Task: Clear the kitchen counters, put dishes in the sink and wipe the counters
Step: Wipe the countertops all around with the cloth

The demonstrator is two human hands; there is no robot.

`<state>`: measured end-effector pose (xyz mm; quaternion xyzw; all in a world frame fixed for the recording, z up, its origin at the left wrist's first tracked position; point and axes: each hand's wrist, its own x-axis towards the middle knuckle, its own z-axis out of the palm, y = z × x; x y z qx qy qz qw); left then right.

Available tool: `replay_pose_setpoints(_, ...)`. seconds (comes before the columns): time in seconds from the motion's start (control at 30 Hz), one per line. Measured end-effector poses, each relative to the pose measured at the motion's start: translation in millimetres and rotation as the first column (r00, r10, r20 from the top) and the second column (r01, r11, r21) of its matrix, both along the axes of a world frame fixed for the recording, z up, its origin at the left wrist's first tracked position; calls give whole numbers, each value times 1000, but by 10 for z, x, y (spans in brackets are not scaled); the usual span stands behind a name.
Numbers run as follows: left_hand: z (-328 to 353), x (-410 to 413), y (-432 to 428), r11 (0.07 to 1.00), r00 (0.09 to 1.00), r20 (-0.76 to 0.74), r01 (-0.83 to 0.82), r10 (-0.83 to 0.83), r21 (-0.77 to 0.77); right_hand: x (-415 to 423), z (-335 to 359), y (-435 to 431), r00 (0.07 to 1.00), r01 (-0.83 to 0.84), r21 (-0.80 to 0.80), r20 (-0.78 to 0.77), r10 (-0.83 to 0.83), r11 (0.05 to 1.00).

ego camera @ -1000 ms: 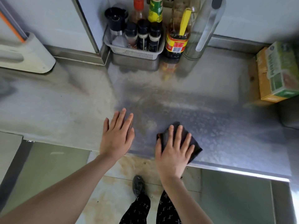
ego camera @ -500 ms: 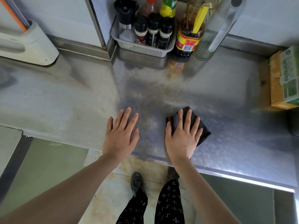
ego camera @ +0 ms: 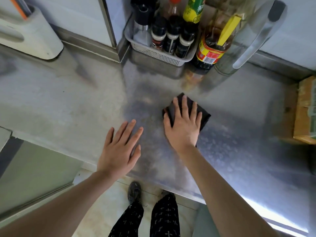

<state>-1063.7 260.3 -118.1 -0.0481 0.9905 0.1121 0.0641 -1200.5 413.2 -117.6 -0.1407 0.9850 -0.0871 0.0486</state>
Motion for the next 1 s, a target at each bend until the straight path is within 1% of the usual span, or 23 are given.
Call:
replay_pose_setpoints(0.07, 9, 0, 6, 1000, 1000, 4, -6, 6, -7, 118, -26, -108, 941, -335, 32, -26, 336, 942)
replay_pose_setpoints(0.1, 12, -3, 9, 1000, 1000, 1, -9, 9, -8, 78, -30, -88, 897, -440, 40, -33, 442, 897)
replay_pose_setpoints(0.13, 12, -7, 13, 1000, 1000, -6, -15, 15, -4, -38, -27, -42, 867, -496, 34, -46, 497, 868)
replay_pose_setpoints(0.17, 11, -8, 18, 1000, 1000, -14, -22, 22, 3, -187, -36, 26, 857, -510, 34, -69, 511, 859)
replay_pose_setpoints(0.23, 9, -15, 26, 999, 999, -21, -36, 36, 6, -530, -44, 167, 891, -437, 73, -98, 442, 897)
replay_pose_setpoints(0.3, 8, -19, 28, 999, 999, -16, -39, 38, -7, -832, -29, 220, 961, -265, 84, -55, 270, 961)
replay_pose_setpoints(0.37, 4, -15, 24, 999, 1000, -4, -31, 31, -22, -903, -21, 82, 987, -146, 71, -50, 149, 987)
replay_pose_setpoints(0.4, 3, -9, 25, 999, 1000, 2, -31, 31, -29, -850, -14, -39, 982, -182, 69, -46, 185, 981)
replay_pose_setpoints(0.43, 6, -3, 27, 999, 999, 2, -33, 33, -34, -769, -6, -167, 957, -287, 56, -36, 289, 956)
replay_pose_setpoints(0.47, 9, -1, 28, 999, 999, -1, -36, 36, -38, -691, -8, -282, 899, -436, 43, -32, 438, 899)
replay_pose_setpoints(0.53, 15, -9, 28, 998, 999, -12, -36, 35, -43, -654, -5, -414, 701, -711, 44, -34, 712, 702)
replay_pose_setpoints(0.57, 16, -10, 28, 998, 999, -17, -34, 33, -48, -730, 6, -450, 621, -782, 51, -26, 784, 621)
replay_pose_setpoints(0.6, 11, -7, 27, 998, 999, -22, -32, 31, -52, -850, 10, -479, 582, -810, 60, -24, 812, 583)
replay_pose_setpoints(0.63, 5, -2, 28, 998, 999, -26, -31, 30, -54, -984, 9, -505, 585, -808, 72, -22, 811, 584)
replay_pose_setpoints(0.67, 2, 2, 31, 998, 999, -31, -31, 30, -55, -1110, 15, -540, 623, -779, 82, -17, 782, 622)
replay_pose_setpoints(0.73, -9, 0, 27, 998, 999, -45, -31, 29, -49, -1230, 4, -625, 748, -661, 71, -22, 663, 747)
replay_pose_setpoints(0.77, -17, 0, 22, 998, 998, -53, -32, 29, -45, -1196, -4, -685, 792, -607, 54, -33, 609, 793)
replay_pose_setpoints(0.8, -20, 3, 20, 999, 998, -56, -33, 31, -43, -1108, -8, -738, 810, -584, 40, -38, 586, 811)
replay_pose_setpoints(0.83, -22, 8, 22, 999, 998, -55, -34, 31, -41, -1002, -10, -769, 794, -606, 24, -44, 606, 795)
replay_pose_setpoints(0.87, -22, 10, 25, 999, 998, -56, -34, 31, -43, -915, -15, -781, 745, -665, 10, -60, 664, 747)
replay_pose_setpoints(0.93, -20, 1, 22, 999, 998, -63, -28, 26, -42, -889, -21, -763, 592, -804, 15, -84, 802, 595)
replay_pose_setpoints(0.97, -22, -1, 19, 999, 997, -67, -28, 26, -35, -945, -19, -773, 537, -842, 22, -77, 840, 539)
replay_pose_setpoints(1.0, -22, 0, 15, 999, 997, -73, -32, 30, -26, -1012, -14, -813, 519, -853, 31, -71, 852, 522)
